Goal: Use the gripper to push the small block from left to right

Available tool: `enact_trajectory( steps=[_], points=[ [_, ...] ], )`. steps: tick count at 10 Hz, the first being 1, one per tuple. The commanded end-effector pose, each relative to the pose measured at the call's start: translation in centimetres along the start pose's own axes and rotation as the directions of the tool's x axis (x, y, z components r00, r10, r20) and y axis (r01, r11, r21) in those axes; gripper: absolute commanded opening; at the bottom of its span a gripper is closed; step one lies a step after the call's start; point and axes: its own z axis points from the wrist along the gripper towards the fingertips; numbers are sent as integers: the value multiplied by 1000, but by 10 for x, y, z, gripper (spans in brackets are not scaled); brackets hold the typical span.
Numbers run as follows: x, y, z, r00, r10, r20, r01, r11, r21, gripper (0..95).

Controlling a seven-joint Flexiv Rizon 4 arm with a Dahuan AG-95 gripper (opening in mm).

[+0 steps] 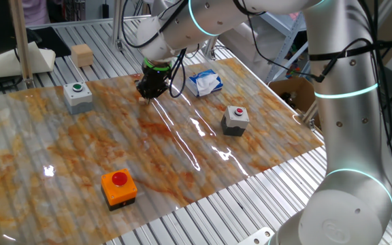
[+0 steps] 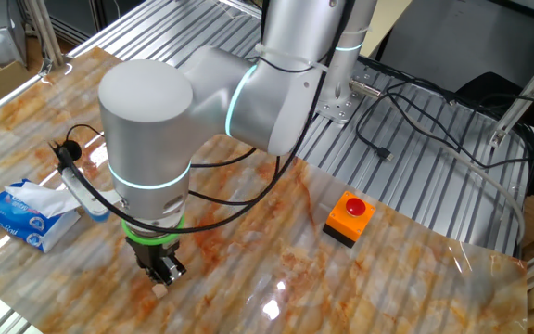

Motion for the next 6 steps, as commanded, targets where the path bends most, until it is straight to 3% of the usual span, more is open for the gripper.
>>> enact_trajectory(
  steps=[1, 6],
  points=[
    [-4, 0, -1, 1000, -8, -12, 8, 1000, -1, 0],
    [-9, 4, 2, 1000, 14, -13, -14, 1000, -2, 0]
  ],
)
